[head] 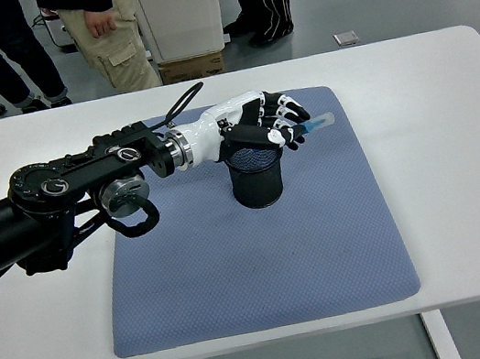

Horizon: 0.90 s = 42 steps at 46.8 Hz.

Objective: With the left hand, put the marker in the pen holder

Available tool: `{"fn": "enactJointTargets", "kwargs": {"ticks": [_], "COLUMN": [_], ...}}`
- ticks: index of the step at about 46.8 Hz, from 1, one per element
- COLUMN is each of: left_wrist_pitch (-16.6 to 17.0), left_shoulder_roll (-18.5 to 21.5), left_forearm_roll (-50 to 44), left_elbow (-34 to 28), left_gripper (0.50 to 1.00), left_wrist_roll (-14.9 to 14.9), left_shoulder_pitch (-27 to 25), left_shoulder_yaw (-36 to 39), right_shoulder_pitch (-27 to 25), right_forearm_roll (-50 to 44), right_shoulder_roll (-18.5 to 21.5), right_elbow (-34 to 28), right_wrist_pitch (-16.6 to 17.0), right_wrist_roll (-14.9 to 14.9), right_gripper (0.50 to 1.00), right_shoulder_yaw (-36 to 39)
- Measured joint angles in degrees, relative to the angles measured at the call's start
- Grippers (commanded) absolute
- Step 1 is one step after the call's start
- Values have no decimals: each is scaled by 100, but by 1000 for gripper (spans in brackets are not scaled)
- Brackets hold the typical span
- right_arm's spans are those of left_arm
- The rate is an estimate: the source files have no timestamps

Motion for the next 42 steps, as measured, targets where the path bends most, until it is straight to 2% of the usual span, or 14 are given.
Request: {"fn": "enactJointTargets", "kwargs": {"ticks": [4, 8, 12, 15, 22, 31, 34, 42], "left_wrist_pitch": [0, 8, 13, 47, 144, 204, 222, 231], "left_shoulder_roll": [8, 18, 48, 70, 78, 129, 186, 311], "left_forearm_roll": [-1, -8, -9, -19, -52, -111, -121, -124], "left_elbow": [0, 3, 7, 8, 14, 35, 36, 45], "left_gripper": [555, 607, 689, 730, 771, 929, 1000, 1000], "left_wrist_roll": [-2, -2, -2, -2, -2, -3, -3, -3], "left_shoulder_pitch": [11, 11, 11, 11, 3, -42, -61, -97], "left_shoulder_yaw": [0, -1, -19, -24, -27, -107, -163, -333], "right_shoulder_pitch": [1, 2, 1, 1, -1, 1, 1, 2], "right_forearm_roll": [-1, -1, 0, -1, 0, -1, -1, 1], "right_shoulder_roll": [0, 0, 0, 0, 0, 0, 0, 0], "right_elbow": [0, 0, 0, 0, 0, 0, 0, 0], "right_wrist_pitch": [0, 0, 0, 0, 0, 0, 0, 0], "right_wrist_roll": [0, 1, 0, 0, 0, 0, 0, 1], "right_gripper": [1000, 1000, 1000, 1000, 1000, 1000, 1000, 1000], "right_shoulder_yaw": [0, 0, 0, 0, 0, 0, 0, 0]}}
